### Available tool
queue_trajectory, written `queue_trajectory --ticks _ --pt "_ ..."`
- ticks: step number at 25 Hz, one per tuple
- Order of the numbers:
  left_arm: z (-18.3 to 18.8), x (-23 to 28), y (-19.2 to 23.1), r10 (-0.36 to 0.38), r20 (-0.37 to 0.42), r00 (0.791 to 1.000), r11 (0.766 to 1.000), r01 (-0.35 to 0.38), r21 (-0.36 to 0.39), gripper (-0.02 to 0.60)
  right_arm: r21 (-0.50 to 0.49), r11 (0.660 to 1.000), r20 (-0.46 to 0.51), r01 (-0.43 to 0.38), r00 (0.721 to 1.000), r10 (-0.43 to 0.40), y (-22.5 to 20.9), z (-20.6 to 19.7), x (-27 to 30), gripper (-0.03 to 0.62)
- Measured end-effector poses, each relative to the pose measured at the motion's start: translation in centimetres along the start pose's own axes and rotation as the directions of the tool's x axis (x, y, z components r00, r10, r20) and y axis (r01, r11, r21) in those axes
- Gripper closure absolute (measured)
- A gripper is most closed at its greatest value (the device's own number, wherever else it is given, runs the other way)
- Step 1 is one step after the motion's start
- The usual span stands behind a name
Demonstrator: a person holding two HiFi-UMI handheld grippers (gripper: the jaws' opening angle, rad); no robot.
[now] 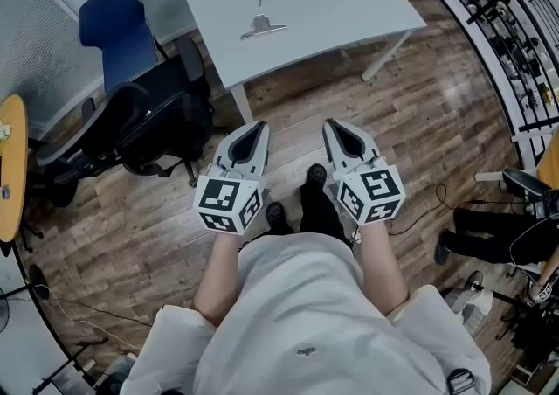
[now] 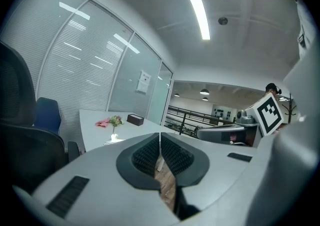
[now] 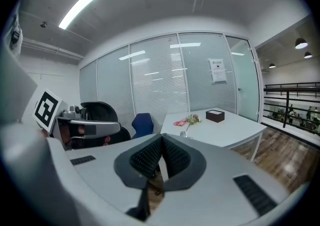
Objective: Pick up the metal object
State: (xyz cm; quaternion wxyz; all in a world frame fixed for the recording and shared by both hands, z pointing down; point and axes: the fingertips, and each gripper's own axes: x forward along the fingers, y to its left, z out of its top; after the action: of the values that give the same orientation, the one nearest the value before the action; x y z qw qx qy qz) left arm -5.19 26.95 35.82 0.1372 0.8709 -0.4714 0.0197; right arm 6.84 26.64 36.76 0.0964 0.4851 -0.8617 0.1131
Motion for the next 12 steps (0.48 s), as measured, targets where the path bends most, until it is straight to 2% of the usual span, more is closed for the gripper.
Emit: queue_trajectory --ticks 12 --pt "-0.7 1.0 0.9 0.005 -0.012 1.0 1.0 -0.005 -0.026 0.544 0.012 1.0 -0.01 -0.028 1.0 0.028 -0.6 0.0 1.9 0.557"
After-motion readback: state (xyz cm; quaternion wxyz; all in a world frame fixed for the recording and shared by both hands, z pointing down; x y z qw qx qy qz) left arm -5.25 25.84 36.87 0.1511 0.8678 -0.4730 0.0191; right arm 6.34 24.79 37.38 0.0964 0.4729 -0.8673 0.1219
